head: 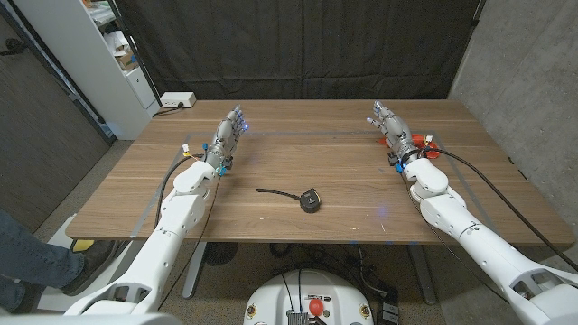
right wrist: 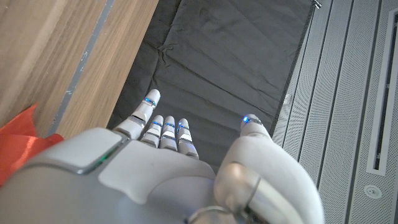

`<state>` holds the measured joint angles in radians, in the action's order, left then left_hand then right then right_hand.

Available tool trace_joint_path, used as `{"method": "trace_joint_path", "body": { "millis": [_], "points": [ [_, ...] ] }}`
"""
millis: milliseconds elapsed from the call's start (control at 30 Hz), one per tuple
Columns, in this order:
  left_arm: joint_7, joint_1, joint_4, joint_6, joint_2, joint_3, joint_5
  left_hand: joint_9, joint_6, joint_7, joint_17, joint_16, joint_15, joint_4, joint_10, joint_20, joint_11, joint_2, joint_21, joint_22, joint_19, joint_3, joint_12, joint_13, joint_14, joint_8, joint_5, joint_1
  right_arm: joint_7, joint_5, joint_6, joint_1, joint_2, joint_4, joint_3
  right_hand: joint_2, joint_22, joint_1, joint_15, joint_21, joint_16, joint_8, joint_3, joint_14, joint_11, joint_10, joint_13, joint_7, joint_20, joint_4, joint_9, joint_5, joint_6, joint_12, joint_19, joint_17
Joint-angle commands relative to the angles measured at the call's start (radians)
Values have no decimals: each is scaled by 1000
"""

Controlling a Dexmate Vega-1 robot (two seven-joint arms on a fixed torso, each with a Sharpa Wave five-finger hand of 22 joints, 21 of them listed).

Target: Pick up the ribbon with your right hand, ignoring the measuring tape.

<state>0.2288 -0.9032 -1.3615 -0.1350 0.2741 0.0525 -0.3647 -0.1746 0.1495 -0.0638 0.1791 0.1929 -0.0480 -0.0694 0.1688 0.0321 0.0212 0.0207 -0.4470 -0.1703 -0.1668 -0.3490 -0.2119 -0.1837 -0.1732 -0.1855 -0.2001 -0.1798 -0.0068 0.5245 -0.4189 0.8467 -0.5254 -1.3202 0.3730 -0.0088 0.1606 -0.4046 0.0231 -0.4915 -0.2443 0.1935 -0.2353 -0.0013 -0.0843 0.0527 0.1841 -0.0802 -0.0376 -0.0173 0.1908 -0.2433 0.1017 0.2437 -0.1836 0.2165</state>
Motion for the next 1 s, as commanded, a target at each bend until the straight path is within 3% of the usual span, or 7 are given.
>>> {"method": "trace_joint_path", "body": {
  "millis": [33,733,1000],
  "points": [
    [3,-13,-34,18,6,-7,12,-3,-10,2,4,1,-4,-6,19,2,6,0,8,-1,-182,0,-2,-5,-61,-8,2,-9,-28,-51,-23,4,-12,-20,-1,1,5,-10,-1,3,-5,3,-2,9,-4,7,5,7,-20,-6,1,-6,3,-1,-14,2],
    [22,-16,-36,7,5,-8,5,-3,-9,2,4,-1,-3,-12,19,-1,3,-5,22,-2,-185,-1,0,-5,-66,-6,5,-12,-121,-172,-4,18,-43,-90,-3,-2,5,-16,0,13,0,4,-2,5,-2,8,7,12,-17,-14,1,-7,2,-7,-19,1],
    [30,-22,-32,-12,2,-10,-1,-3,-10,2,4,-1,-4,-14,19,-2,5,-7,27,-2,-184,-1,0,-5,-68,-5,5,-14,-156,-216,8,27,-55,-123,-10,-2,5,-19,-4,22,0,7,-2,9,1,14,8,28,-14,-18,1,-8,10,-8,-19,1]
  ]
}}
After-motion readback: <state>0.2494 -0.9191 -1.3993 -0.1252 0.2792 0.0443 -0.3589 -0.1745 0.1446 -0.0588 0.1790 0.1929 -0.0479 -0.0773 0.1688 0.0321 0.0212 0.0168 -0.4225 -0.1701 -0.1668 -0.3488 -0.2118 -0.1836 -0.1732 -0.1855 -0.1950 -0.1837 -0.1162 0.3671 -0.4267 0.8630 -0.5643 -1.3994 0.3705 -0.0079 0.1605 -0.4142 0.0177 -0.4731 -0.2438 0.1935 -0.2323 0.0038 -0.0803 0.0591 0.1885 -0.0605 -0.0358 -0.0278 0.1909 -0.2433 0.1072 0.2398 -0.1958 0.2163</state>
